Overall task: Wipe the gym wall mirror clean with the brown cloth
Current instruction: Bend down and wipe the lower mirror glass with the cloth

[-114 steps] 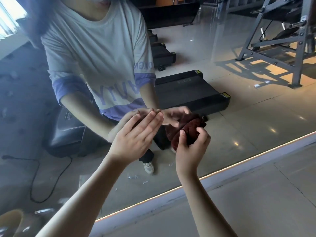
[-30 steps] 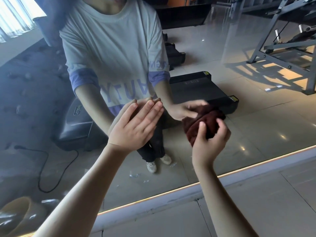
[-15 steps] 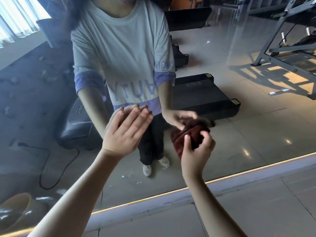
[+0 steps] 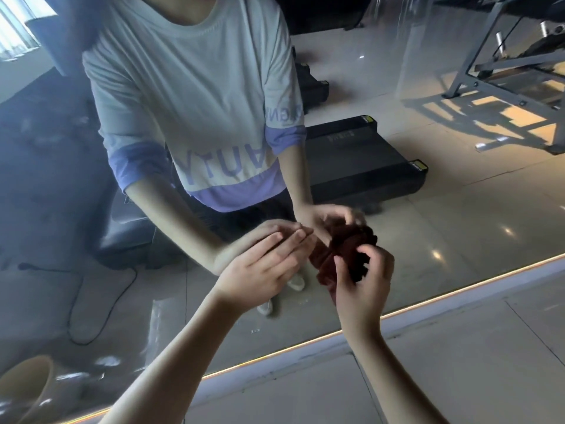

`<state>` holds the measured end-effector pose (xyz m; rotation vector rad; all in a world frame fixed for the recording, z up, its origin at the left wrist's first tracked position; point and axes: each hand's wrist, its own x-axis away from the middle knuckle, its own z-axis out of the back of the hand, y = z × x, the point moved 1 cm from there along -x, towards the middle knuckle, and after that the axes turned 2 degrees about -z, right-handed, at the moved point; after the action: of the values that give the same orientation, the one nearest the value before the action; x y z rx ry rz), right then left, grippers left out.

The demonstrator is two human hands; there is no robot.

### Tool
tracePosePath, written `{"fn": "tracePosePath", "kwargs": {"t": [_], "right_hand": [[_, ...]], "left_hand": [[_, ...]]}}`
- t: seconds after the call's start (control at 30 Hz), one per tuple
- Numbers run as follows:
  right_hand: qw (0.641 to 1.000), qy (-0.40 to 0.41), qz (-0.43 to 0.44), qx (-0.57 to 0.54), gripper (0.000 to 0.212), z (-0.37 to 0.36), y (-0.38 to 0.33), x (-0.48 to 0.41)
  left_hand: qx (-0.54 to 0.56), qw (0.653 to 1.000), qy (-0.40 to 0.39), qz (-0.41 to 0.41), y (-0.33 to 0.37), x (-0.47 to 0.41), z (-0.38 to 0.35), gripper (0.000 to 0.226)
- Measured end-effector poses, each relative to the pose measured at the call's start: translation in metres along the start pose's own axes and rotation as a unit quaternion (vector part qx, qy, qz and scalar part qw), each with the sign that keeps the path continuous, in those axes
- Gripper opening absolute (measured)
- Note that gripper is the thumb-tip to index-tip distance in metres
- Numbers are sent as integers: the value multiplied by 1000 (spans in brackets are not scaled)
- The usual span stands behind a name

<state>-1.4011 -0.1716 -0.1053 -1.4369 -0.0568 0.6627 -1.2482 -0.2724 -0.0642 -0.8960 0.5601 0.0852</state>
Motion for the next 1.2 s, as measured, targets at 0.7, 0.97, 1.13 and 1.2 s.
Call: {"fn": "tracePosePath", "kwargs": {"t": [0.7,0.97,1.13,1.2], "right_hand": [[991,55,-122,-3,27,-15,78,30],[973,55,-221,-25,28,-20,107,35],[987,51,-149,-41,28,-25,99,45],[972,74,-217,-50,26,-27,114,41]], "left_hand": [[73,997,-14,23,74,42,-36,37],[76,997,-4,32,82,42,-43,37],[91,995,1,40,86,42,-45,37],[103,994,5,37,85,41,-45,36]]}}
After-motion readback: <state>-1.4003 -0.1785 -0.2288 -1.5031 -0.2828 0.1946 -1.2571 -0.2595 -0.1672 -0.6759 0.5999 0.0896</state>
